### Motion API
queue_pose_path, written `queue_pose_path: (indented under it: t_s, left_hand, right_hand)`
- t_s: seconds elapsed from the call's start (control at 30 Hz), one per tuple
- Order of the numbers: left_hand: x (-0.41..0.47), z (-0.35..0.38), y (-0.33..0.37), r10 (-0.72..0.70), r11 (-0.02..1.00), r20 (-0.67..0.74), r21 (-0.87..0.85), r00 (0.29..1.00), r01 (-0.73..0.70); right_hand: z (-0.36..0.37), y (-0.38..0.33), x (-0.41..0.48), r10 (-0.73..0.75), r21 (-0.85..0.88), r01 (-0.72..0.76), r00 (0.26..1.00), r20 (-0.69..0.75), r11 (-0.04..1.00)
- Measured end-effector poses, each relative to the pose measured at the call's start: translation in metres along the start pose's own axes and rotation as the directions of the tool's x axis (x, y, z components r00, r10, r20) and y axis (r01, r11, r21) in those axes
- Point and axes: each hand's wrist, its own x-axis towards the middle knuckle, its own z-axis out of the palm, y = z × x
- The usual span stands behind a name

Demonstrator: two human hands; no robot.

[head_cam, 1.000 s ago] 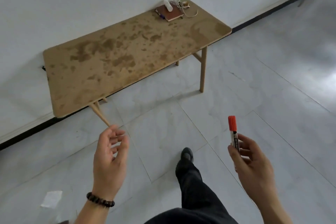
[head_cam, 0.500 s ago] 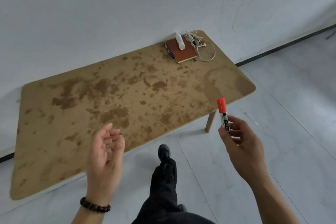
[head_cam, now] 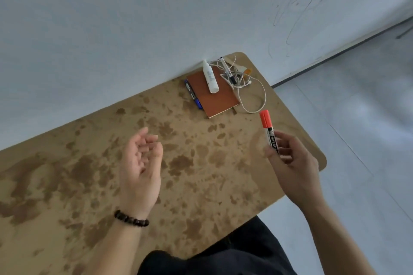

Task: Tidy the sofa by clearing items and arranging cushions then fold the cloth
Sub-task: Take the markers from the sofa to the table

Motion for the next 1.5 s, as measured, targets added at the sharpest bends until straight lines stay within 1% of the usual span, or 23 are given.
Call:
queue_pose_path:
  t_s: [0.07, 0.13, 0.2, 0.33, 0.4, 0.47, 0.57, 0.67, 0.83, 0.97, 1.03, 1.07, 1.13, 1.17, 1.23, 1.37, 1.43, 1.5]
  left_hand:
    - [0.021, 0.013, 0.000, -0.021, 1.000, -0.006, -0.004, 1.000, 0.021]
    - [0.033, 0.026, -0.005, -0.050, 0.999, -0.040, 0.012, 0.998, 0.051]
    - [0.032, 0.035, -0.014, -0.125, 0.992, -0.086, 0.008, 0.988, 0.127]
    - [0.021, 0.051, -0.024, -0.268, 0.963, -0.186, -0.027, 0.945, 0.268]
    - [0.018, 0.061, -0.026, -0.301, 0.952, -0.232, -0.018, 0.925, 0.306]
    - [0.020, 0.068, -0.032, -0.330, 0.939, -0.275, 0.002, 0.903, 0.344]
    - [0.029, 0.079, -0.035, -0.357, 0.930, -0.307, -0.025, 0.882, 0.367]
    - [0.039, 0.092, -0.033, -0.341, 0.937, -0.298, -0.026, 0.892, 0.349]
    - [0.048, 0.107, -0.026, -0.315, 0.947, -0.279, -0.026, 0.907, 0.321]
    - [0.046, 0.107, -0.019, -0.282, 0.958, -0.278, -0.034, 0.918, 0.284]
    - [0.042, 0.104, -0.012, -0.253, 0.967, -0.270, -0.030, 0.929, 0.254]
    - [0.040, 0.102, -0.008, -0.236, 0.971, -0.267, -0.021, 0.934, 0.239]
    - [0.036, 0.098, 0.003, -0.199, 0.979, -0.261, -0.008, 0.945, 0.204]
    - [0.034, 0.095, 0.010, -0.172, 0.984, -0.256, 0.000, 0.951, 0.178]
    - [0.030, 0.089, 0.024, -0.130, 0.991, -0.244, 0.009, 0.961, 0.137]
    - [0.014, 0.078, 0.045, -0.050, 0.997, -0.240, 0.038, 0.969, 0.061]
    - [0.000, 0.076, 0.050, -0.038, 0.998, -0.254, 0.041, 0.966, 0.050]
    - [-0.019, 0.076, 0.048, -0.052, 0.996, -0.287, 0.049, 0.956, 0.069]
  right_hand:
    - [0.011, -0.005, 0.042, -0.001, 0.007, 0.000, 1.000, 0.017, 1.000]
    - [0.030, -0.005, 0.091, -0.028, -0.023, 0.030, 0.997, 0.071, 0.999]
    - [0.056, 0.001, 0.145, -0.039, -0.076, 0.049, 0.991, 0.129, 0.996]
    - [0.123, 0.014, 0.257, -0.088, -0.184, 0.126, 0.976, 0.202, 0.975]
    - [0.157, 0.017, 0.306, -0.111, -0.226, 0.163, 0.967, 0.228, 0.960]
    - [0.183, 0.021, 0.341, -0.106, -0.262, 0.168, 0.966, 0.237, 0.950]
    - [0.207, 0.038, 0.365, -0.120, -0.368, 0.208, 0.962, 0.247, 0.906]
    - [0.215, 0.048, 0.369, -0.158, -0.428, 0.237, 0.964, 0.212, 0.872]
    - [0.212, 0.043, 0.372, -0.169, -0.487, 0.291, 0.945, 0.280, 0.823]
    - [0.208, 0.036, 0.373, -0.131, -0.498, 0.280, 0.941, 0.313, 0.821]
    - [0.200, 0.033, 0.371, -0.090, -0.520, 0.281, 0.928, 0.362, 0.807]
    - [0.193, 0.031, 0.367, -0.084, -0.515, 0.300, 0.912, 0.401, 0.803]
    - [0.172, 0.027, 0.352, -0.112, -0.452, 0.356, 0.869, 0.482, 0.818]
    - [0.159, 0.024, 0.340, -0.140, -0.407, 0.374, 0.855, 0.500, 0.833]
    - [0.129, 0.013, 0.307, -0.183, -0.309, 0.368, 0.851, 0.492, 0.877]
    - [0.049, -0.010, 0.216, -0.251, -0.063, 0.304, 0.870, 0.424, 0.950]
    - [0.008, -0.012, 0.164, -0.242, 0.074, 0.232, 0.896, 0.373, 0.970]
    - [-0.021, 0.000, 0.122, -0.211, 0.181, 0.153, 0.904, 0.371, 0.972]
